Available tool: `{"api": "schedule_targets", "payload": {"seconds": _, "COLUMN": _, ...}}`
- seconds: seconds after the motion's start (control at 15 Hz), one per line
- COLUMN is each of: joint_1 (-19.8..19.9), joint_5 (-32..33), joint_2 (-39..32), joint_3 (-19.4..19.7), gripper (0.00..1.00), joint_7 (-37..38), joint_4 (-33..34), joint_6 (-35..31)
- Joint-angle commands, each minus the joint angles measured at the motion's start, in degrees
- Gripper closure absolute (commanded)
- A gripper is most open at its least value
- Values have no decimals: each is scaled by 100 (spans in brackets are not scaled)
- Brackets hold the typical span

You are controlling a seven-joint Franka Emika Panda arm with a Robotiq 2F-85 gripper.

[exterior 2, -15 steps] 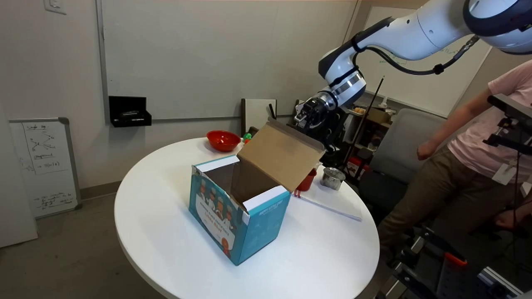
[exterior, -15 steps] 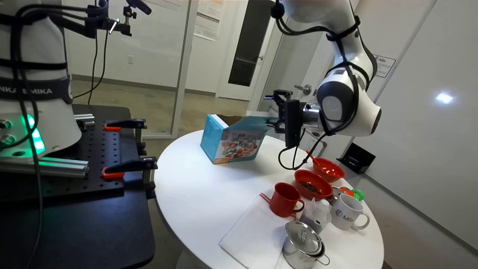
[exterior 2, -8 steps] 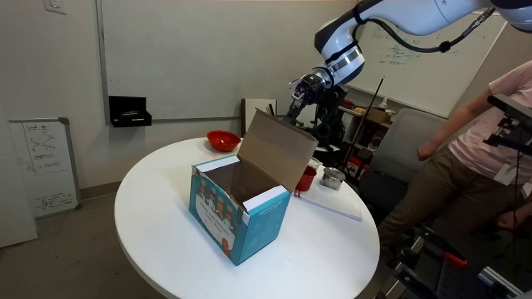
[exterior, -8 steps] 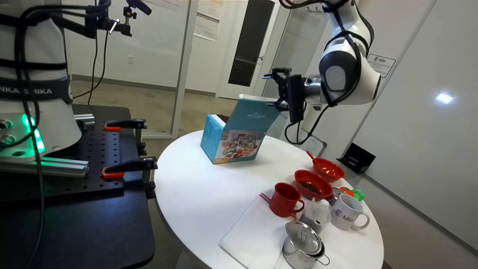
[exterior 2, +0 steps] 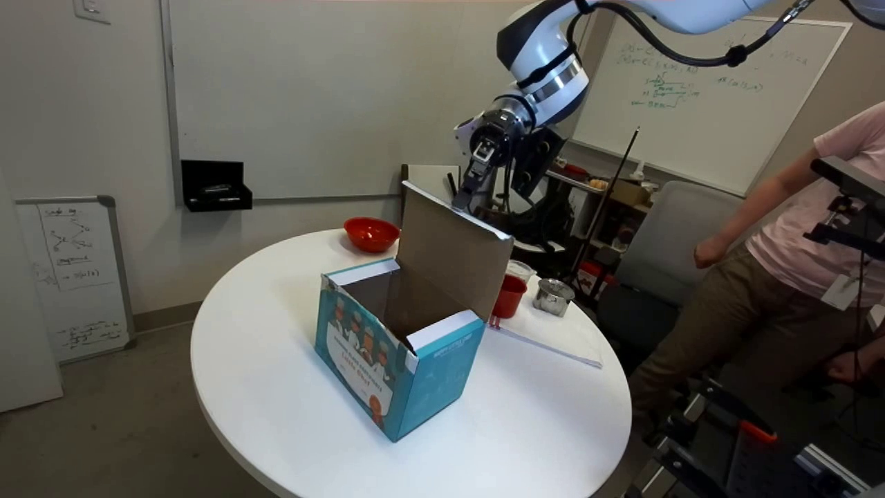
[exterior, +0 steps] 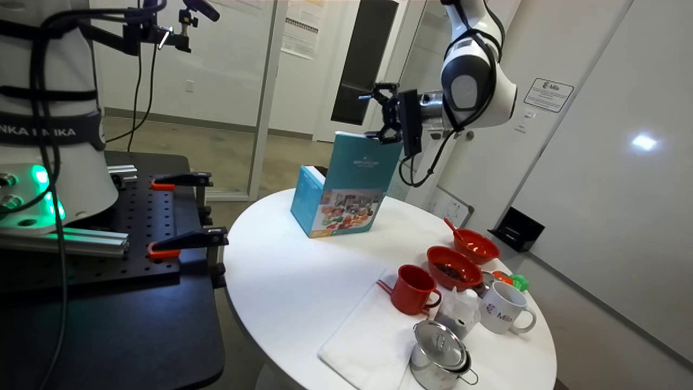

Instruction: Close the top part of the blue box.

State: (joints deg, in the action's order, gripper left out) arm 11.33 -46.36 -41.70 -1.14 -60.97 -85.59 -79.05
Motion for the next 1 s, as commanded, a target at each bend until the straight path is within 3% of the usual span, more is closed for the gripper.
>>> {"api": "schedule_targets", "payload": {"seconds": 0.0, "joint_1": -249, "joint_5": 190, "joint_2": 51, "joint_3": -64, "gripper": 0, "joint_7": 408, "joint_4": -93, "joint_6": 21}}
{"api": "schedule_targets", "payload": {"seconds": 0.6, "joint_1": -915, "joint_5": 391, "joint_2": -212, "joint_3": -366, "gripper": 0, "joint_7": 1477, "joint_4": 144, "joint_6": -208}}
{"api": "schedule_targets", "payload": {"seconds": 0.87, "joint_1": -1217, "joint_5": 670, "joint_2": -26, "joint_3": -342, "gripper": 0, "joint_7": 1765, "joint_4": 40, "joint_6": -1056}}
{"api": "schedule_targets", "payload": {"seconds": 0.93, "joint_1": -990, "joint_5": 520, "joint_2": -143, "joint_3": -507, "gripper": 0, "joint_7": 1575, "joint_4": 14, "joint_6": -772}}
